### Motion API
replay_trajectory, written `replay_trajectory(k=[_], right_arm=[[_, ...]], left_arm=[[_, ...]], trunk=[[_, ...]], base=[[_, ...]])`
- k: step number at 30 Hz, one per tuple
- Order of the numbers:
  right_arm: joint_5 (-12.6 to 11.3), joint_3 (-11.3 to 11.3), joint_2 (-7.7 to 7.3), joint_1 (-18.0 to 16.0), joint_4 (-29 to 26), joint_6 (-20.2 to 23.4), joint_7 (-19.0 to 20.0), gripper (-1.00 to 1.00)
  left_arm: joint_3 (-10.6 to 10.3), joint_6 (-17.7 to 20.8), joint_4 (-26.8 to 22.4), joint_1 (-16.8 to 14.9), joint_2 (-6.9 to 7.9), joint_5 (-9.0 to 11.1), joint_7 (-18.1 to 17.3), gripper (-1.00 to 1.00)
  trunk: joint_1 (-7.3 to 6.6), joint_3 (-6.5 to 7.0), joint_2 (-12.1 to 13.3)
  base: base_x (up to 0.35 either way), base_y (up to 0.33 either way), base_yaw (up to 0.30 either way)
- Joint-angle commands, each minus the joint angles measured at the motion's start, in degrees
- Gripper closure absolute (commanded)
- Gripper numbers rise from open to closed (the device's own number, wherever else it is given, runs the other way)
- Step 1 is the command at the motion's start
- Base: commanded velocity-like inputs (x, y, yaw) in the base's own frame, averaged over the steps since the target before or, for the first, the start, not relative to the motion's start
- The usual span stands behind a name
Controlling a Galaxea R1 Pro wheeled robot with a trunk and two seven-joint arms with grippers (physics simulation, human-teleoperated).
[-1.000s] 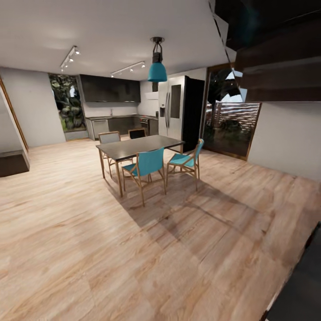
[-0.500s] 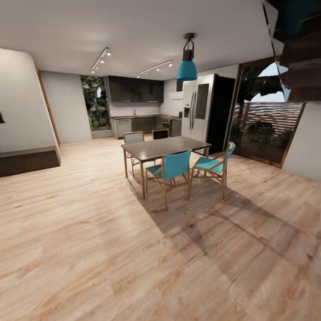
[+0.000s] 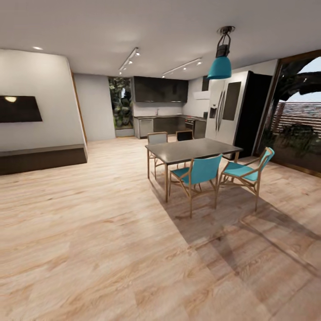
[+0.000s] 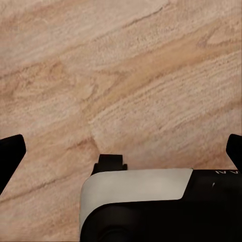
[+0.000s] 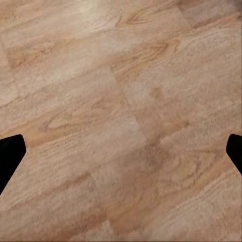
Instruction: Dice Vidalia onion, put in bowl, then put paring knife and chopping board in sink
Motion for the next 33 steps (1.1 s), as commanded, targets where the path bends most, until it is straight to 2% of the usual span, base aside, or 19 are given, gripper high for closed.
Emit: replay_trajectory(k=[1, 7, 19, 33], right_arm=[[-0.03, 0.02, 0.0, -0.01, -0.01, -0.15, -0.02, -1.0], [-0.03, 0.02, 0.0, -0.01, -0.01, -0.14, -0.02, -1.0], [-0.03, 0.02, 0.0, -0.01, -0.01, -0.14, -0.02, -1.0], [-0.03, 0.02, 0.0, -0.01, -0.01, -0.14, -0.02, -1.0]], left_arm=[[0.03, -0.1, -0.04, 0.01, -0.02, 0.14, -0.06, -1.0], [-0.03, -0.13, -0.04, 0.01, -0.04, 0.11, -0.06, -1.0], [0.01, -0.07, -0.04, 0.01, -0.04, 0.15, -0.06, -1.0], [-0.01, -0.07, -0.02, 0.01, -0.04, 0.15, -0.06, -1.0]], trunk=[[0.03, -0.04, -0.03], [0.03, -0.04, -0.03], [0.03, -0.04, -0.03], [0.03, -0.04, -0.03]], base=[[0.253, 0.215, 0.285], [0.163, 0.132, 0.285], [0.015, 0.004, 0.285], [0.316, 0.0, 0.285]])
